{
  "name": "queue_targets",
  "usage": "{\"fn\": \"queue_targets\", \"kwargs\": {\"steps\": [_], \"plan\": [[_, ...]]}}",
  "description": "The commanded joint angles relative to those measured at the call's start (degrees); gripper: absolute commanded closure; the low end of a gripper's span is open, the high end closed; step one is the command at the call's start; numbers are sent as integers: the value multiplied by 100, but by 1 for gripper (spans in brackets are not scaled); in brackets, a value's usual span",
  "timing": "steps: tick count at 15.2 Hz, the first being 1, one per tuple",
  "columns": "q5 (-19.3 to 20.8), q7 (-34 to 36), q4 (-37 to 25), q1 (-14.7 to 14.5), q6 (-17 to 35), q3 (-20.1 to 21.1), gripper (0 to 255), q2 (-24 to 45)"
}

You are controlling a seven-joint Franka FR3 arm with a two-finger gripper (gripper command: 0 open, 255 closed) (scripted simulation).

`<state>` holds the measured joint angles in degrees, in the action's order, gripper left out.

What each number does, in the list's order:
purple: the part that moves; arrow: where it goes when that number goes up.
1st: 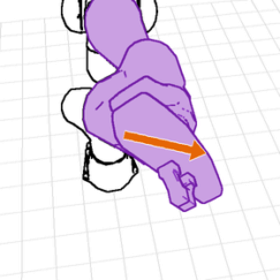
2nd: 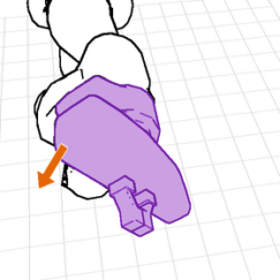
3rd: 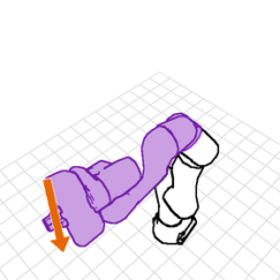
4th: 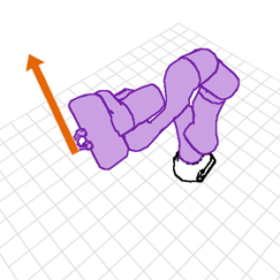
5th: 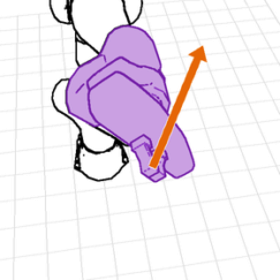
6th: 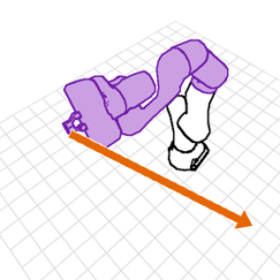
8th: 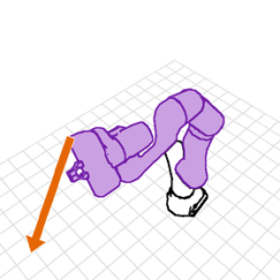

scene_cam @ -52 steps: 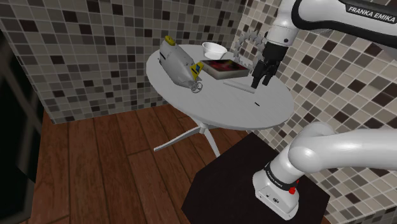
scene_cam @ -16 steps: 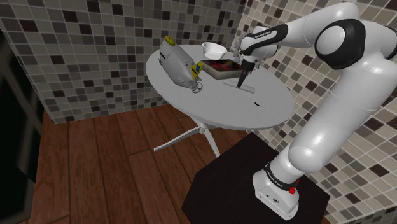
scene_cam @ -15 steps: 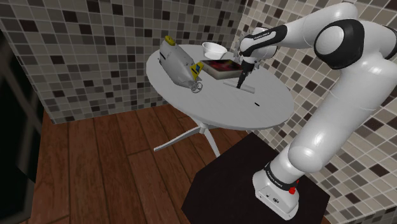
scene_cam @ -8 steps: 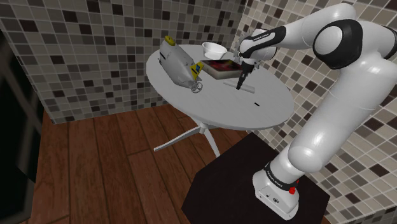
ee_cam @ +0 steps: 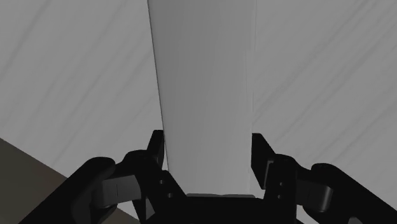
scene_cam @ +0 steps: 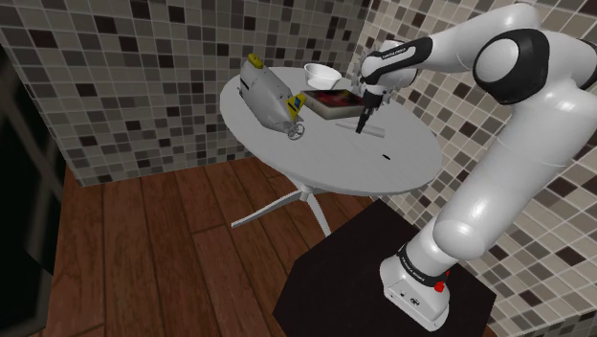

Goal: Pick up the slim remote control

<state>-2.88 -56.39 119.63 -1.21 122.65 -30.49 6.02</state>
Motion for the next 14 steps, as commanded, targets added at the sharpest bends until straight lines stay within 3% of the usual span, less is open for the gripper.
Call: {"fn": "queue_targets", "kwargs": {"steps": [1, 14], "plan": [[46, 31, -72, -5, -130, -8, 255, -72], [259, 177, -583, -41, -945, -10, 255, -427]]}}
